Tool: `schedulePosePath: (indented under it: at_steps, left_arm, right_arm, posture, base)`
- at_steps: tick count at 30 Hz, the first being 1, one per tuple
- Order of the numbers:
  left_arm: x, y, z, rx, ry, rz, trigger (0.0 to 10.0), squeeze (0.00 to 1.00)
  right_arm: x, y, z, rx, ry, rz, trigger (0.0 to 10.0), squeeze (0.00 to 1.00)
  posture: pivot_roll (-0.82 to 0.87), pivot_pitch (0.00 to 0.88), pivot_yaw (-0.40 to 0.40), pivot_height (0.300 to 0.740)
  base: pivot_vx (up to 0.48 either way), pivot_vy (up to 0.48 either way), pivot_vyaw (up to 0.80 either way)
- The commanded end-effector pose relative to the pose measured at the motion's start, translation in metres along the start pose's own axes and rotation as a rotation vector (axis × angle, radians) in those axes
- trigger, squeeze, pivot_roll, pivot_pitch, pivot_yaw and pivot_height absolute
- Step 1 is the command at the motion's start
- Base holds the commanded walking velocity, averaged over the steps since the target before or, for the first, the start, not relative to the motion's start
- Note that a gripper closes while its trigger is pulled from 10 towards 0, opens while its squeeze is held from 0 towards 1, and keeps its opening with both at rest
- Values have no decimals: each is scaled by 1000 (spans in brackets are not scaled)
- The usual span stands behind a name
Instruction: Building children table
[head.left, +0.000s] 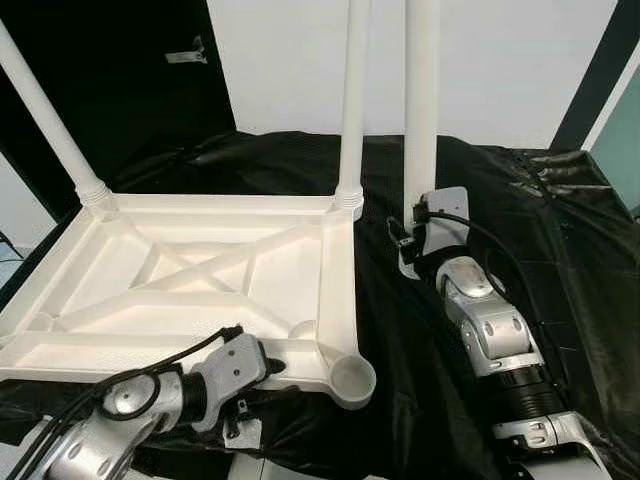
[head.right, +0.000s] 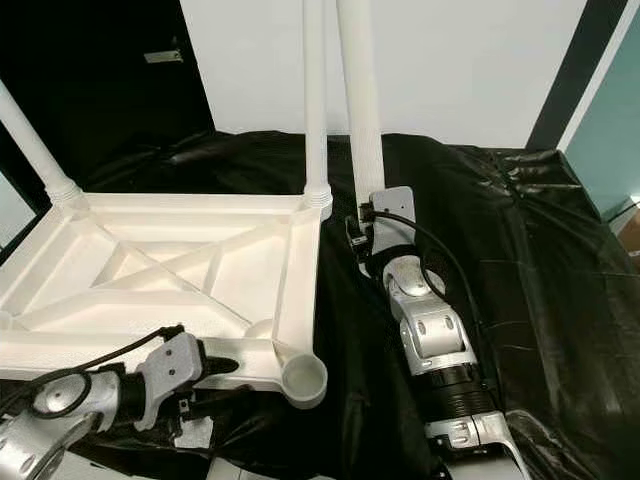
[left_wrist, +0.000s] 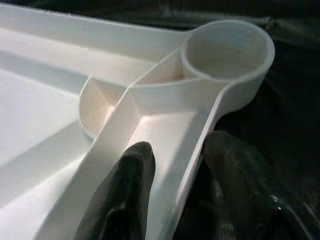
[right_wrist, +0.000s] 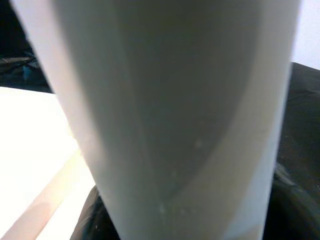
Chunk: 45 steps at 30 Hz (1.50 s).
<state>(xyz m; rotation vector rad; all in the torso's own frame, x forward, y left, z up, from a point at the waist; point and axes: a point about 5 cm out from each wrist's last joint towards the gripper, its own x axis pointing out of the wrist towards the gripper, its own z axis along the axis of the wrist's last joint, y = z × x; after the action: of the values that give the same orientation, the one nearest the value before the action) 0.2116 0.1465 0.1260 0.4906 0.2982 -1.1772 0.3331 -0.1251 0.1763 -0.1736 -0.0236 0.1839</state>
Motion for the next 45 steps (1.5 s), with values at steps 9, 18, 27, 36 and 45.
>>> schedulePosePath:
  at_steps: [9,18,27,36,45]
  left_arm:
    - [11,9,-5,58,63,97,2353,0]
    - [23,11,-5,69,65,116,6863,0]
    - [52,20,8,-10,-9,249,10000,0]
    - [77,44,3,-56,95,461,10000,0]
    - [82,66,3,-70,141,620,10000,0]
  right_arm:
    - [3,2,6,-9,-32,-3,10000,0]
    - [2,6,7,9,-40,14,10000,0]
    - [-1,21,15,75,-93,88,10000,0]
    - [-8,28,18,36,-152,143,10000,0]
    - [-13,32,13,48,-143,163,10000,0]
  posture:
    - [-5,0,2,740]
    - [-5,0,5,740]
    - [-13,0,13,740]
    - [-31,0,28,740]
    - [-42,0,35,740]
  base:
    - [0,0,0]
    - [0,0,0]
    - [0,0,0]
    - [0,0,0]
    - [0,0,0]
